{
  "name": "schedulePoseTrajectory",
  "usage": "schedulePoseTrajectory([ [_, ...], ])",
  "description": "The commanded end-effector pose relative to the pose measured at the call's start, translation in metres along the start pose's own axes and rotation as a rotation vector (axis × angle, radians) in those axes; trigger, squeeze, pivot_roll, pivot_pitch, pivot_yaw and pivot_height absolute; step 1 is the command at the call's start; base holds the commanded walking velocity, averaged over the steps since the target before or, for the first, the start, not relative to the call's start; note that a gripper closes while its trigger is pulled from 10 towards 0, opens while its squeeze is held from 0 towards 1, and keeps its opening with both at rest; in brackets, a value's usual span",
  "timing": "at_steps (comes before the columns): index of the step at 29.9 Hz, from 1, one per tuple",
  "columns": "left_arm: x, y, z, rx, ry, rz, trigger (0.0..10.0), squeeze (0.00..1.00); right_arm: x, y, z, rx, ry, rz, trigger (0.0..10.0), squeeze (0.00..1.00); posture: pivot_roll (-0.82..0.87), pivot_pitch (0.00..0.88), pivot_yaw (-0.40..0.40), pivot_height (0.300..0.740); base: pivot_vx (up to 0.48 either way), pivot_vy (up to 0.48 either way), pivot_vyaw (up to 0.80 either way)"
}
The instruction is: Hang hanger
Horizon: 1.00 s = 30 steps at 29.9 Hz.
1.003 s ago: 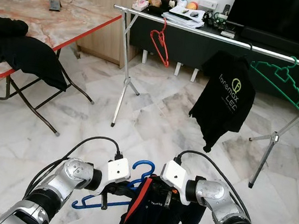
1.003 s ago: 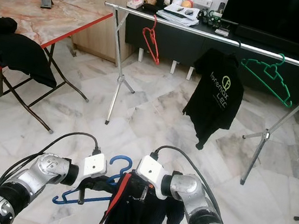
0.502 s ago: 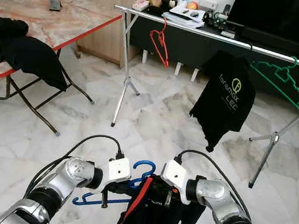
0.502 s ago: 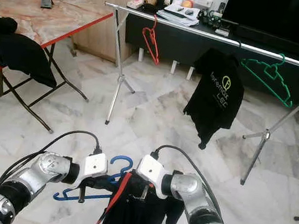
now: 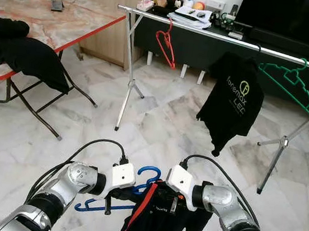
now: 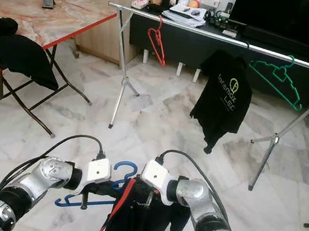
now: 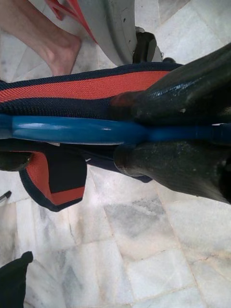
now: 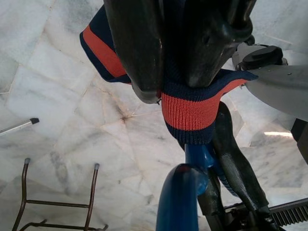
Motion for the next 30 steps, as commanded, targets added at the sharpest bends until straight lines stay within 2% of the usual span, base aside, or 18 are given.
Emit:
schedulePoseTrajectory([
  [1,-0.007,0.014,-0.004,-0.016,0.018,0.085,10.0,0.00,-0.001,-0.001,0.003,0.010,-0.017,0.008,0.0,0.00,0.01,0.092,-0.050,0.740,0.000,0.000,0.00],
  [7,-0.007,0.014,-0.002,-0.006,0.014,0.083,10.0,0.00,-0.001,0.000,0.003,0.009,-0.019,0.012,0.0,0.00,0.01,0.093,-0.049,0.740,0.000,0.000,0.00],
  [8,-0.008,0.014,-0.002,-0.003,0.013,0.084,10.0,0.87,-0.001,-0.001,0.003,0.009,-0.020,0.011,0.0,0.00,0.01,0.093,-0.049,0.740,0.000,0.000,0.00],
  [9,-0.008,0.015,-0.002,-0.004,0.013,0.085,10.0,1.00,-0.002,-0.001,0.003,0.009,-0.020,0.011,0.0,0.00,0.01,0.093,-0.050,0.740,0.000,0.000,0.00],
  [14,-0.009,0.015,-0.003,0.002,0.020,0.083,10.0,1.00,-0.002,-0.001,0.003,0.009,-0.021,0.009,0.0,0.00,0.01,0.095,-0.051,0.740,0.000,0.000,0.00],
  [15,-0.009,0.015,-0.003,0.010,0.025,0.083,10.0,0.00,-0.002,-0.001,0.003,0.010,-0.021,0.009,0.0,0.00,0.01,0.095,-0.051,0.740,0.000,0.000,0.00],
  [21,-0.009,0.013,-0.008,0.029,0.058,0.071,10.0,0.00,-0.002,-0.001,0.003,0.010,-0.021,0.011,0.0,0.00,0.01,0.095,-0.052,0.740,0.000,0.000,0.00],
  [26,-0.010,0.010,-0.015,0.076,0.109,0.042,10.0,0.00,-0.002,-0.001,0.003,0.008,-0.021,0.011,0.0,0.00,0.01,0.095,-0.052,0.740,0.000,0.000,0.00],
  [30,-0.010,0.009,-0.014,0.075,0.105,0.038,10.0,0.00,-0.001,-0.001,0.004,0.010,-0.024,0.015,0.0,0.00,0.01,0.095,-0.051,0.740,0.000,0.000,0.00],
])
Point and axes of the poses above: a point about 5 cm out from each wrist's last joint towards the gripper, its own x axis pointing out of the wrist towards the gripper, its own z axis along the axis of the wrist's last joint, y = z × x, the point moved 5 cm from there along x, pointing out of the wrist towards the gripper, and after that the axes turned 6 degrees about -x, right-handed, at the moved point
